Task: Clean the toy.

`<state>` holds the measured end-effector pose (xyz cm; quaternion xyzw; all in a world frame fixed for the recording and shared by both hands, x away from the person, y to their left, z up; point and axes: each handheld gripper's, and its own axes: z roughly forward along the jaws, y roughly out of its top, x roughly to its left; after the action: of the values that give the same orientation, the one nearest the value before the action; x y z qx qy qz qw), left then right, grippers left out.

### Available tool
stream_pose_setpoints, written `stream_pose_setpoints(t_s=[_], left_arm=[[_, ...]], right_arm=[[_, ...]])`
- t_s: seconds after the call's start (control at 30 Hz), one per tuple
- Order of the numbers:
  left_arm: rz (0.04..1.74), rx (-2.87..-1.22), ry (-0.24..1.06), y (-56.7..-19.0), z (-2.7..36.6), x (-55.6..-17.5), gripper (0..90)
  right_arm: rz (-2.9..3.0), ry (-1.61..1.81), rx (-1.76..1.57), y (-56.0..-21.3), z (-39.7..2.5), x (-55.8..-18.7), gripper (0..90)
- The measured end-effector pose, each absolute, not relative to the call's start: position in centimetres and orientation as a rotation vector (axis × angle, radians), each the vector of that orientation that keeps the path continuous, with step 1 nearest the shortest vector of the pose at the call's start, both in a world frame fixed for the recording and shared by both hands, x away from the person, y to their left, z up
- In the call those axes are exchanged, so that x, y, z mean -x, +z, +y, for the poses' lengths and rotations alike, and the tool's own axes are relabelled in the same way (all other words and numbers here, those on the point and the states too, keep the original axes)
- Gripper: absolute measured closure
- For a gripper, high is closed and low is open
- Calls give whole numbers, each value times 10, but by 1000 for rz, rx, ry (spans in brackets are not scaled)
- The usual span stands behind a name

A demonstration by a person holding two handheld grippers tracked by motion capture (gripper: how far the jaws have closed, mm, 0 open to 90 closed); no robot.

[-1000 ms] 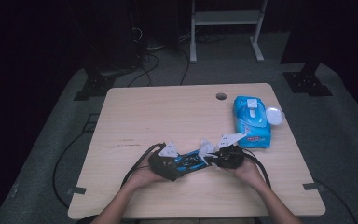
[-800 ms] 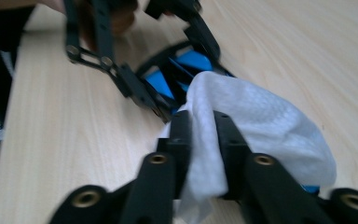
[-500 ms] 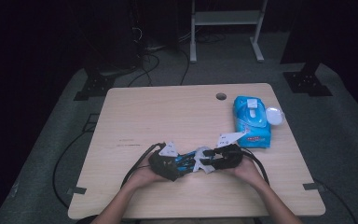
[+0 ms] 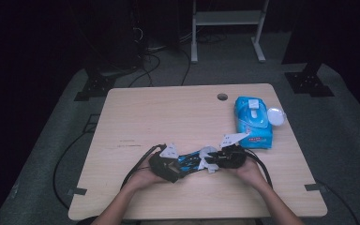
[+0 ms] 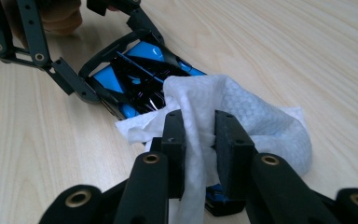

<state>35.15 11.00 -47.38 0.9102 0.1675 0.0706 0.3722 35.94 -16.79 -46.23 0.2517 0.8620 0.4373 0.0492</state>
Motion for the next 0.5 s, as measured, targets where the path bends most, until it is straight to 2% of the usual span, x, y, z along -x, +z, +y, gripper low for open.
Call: stream_pose_setpoints(t_s=[0.3, 0.5], left_arm=[[420, -2335, 194, -474, 108, -352, 241], [428, -2330, 198, -474, 107, -351, 241]], right_arm=[[2648, 1361, -691, -457, -147, -351, 771], [2686, 1372, -601, -456, -105, -351, 777]])
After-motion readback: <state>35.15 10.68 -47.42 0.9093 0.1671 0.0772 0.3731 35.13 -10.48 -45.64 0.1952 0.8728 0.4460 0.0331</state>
